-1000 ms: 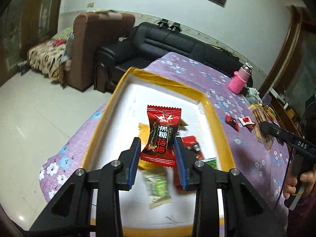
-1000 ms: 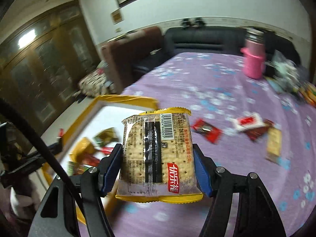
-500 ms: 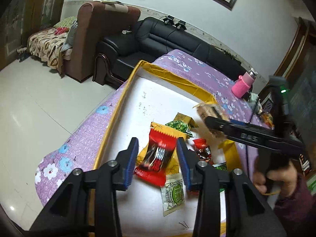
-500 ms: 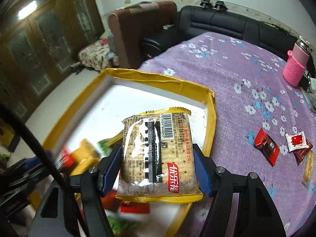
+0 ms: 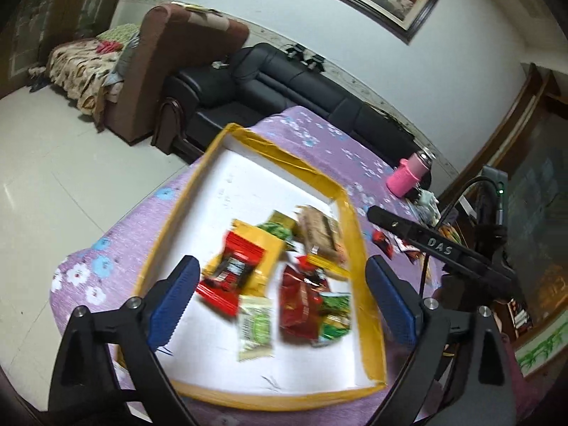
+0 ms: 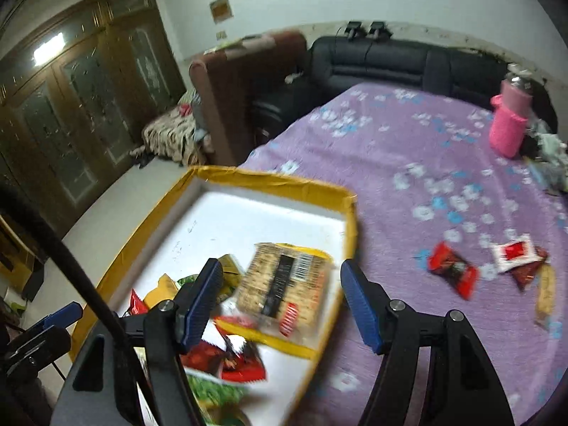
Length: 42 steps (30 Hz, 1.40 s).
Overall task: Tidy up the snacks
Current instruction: 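Move both open tools back toward the remaining snacks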
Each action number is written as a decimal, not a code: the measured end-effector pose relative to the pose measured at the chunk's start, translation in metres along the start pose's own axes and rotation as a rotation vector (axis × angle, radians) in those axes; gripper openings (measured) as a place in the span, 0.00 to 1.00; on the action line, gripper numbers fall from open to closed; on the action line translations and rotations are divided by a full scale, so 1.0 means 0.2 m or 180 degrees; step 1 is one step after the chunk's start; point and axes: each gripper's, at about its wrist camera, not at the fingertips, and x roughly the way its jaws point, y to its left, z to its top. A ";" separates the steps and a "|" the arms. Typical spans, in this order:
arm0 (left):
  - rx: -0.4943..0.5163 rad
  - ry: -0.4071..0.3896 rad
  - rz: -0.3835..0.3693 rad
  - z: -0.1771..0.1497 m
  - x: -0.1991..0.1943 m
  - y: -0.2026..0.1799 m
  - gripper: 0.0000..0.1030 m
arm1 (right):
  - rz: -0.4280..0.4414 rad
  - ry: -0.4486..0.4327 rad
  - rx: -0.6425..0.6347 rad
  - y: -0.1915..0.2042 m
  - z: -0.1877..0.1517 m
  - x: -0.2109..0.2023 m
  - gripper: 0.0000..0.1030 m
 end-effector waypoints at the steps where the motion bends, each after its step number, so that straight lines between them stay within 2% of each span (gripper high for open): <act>1: 0.0046 0.0008 -0.0004 -0.01 0.00 -0.03 0.92 | 0.0010 -0.0026 0.0046 -0.04 -0.01 -0.04 0.67; 4: 0.0224 0.0017 0.0130 -0.04 -0.01 -0.13 0.92 | -0.0003 -0.0071 0.0158 -0.13 -0.05 -0.13 0.67; 9: 0.0789 -0.0231 0.0794 -0.11 -0.05 -0.33 0.92 | -0.0172 -0.0218 0.0319 -0.34 -0.13 -0.31 0.67; 13: 0.1024 -0.0349 0.1011 -0.15 -0.08 -0.42 0.92 | -0.0346 -0.0355 0.0499 -0.54 -0.16 -0.46 0.67; 20: 0.1237 -0.0313 0.1015 -0.21 -0.08 -0.56 0.92 | -0.0583 -0.0654 0.1012 -0.93 -0.19 -0.75 0.67; 29: 0.1458 -0.0207 0.1032 -0.27 -0.03 -0.68 0.92 | -0.0948 -0.0962 0.1184 -1.18 -0.18 -1.00 0.68; 33: 0.1471 -0.0137 0.1008 -0.28 0.00 -0.69 0.92 | -0.1040 -0.0983 0.1210 -1.24 -0.19 -1.01 0.69; 37: 0.1361 -0.0030 0.0814 -0.29 0.04 -0.67 0.92 | -0.1112 -0.0874 0.1222 -1.30 -0.20 -0.93 0.70; 42: 0.1181 0.0125 0.0499 -0.28 0.10 -0.63 0.92 | -0.1064 -0.0566 0.1308 -1.35 -0.23 -0.72 0.69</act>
